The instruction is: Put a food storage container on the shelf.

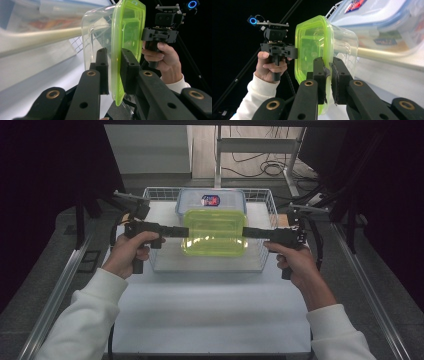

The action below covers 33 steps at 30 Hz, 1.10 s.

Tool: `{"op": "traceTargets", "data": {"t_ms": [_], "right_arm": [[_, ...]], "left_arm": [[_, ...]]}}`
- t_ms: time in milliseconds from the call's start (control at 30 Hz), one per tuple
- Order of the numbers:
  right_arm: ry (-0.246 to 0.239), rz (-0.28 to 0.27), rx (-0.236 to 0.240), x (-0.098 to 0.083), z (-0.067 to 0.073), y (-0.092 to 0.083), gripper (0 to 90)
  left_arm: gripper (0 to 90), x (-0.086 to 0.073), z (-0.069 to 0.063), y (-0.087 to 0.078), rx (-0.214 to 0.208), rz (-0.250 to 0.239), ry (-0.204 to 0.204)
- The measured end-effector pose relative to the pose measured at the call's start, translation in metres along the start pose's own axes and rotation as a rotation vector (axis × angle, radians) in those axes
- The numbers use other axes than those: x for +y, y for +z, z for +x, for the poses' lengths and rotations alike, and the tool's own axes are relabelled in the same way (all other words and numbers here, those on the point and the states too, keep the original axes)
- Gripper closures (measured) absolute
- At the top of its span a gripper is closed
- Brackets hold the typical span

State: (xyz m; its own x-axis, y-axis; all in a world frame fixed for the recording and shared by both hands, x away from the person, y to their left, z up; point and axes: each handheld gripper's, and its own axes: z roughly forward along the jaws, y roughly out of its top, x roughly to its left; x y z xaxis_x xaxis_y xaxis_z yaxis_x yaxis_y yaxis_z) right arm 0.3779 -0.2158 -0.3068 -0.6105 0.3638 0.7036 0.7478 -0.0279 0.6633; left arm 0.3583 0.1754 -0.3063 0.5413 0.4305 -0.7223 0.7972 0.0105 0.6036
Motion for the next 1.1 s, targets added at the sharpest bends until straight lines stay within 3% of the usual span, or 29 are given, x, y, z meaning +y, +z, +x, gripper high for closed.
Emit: {"op": "traceTargets", "data": {"t_ms": [400, 767, 933, 1100], "right_arm": [[-0.010, -0.010, -0.013, 0.036, 0.008, 0.001, 82.4], [-0.010, -0.014, -0.033, 0.070, 0.005, 0.006, 82.3], [0.000, -0.020, -0.041, 0.084, -0.002, 0.010, 82.3], [-0.003, -0.017, -0.052, 0.096, -0.009, 0.018, 82.3]], "left_arm": [[78.3, 0.032, -0.002, -0.004, -0.014, -0.015, -0.002], [78.7, 0.067, 0.002, -0.002, -0.005, -0.020, 0.008], [78.6, 0.082, 0.007, 0.000, -0.002, -0.019, 0.010], [79.0, 0.096, 0.022, 0.003, 0.007, -0.025, -0.018]]}}
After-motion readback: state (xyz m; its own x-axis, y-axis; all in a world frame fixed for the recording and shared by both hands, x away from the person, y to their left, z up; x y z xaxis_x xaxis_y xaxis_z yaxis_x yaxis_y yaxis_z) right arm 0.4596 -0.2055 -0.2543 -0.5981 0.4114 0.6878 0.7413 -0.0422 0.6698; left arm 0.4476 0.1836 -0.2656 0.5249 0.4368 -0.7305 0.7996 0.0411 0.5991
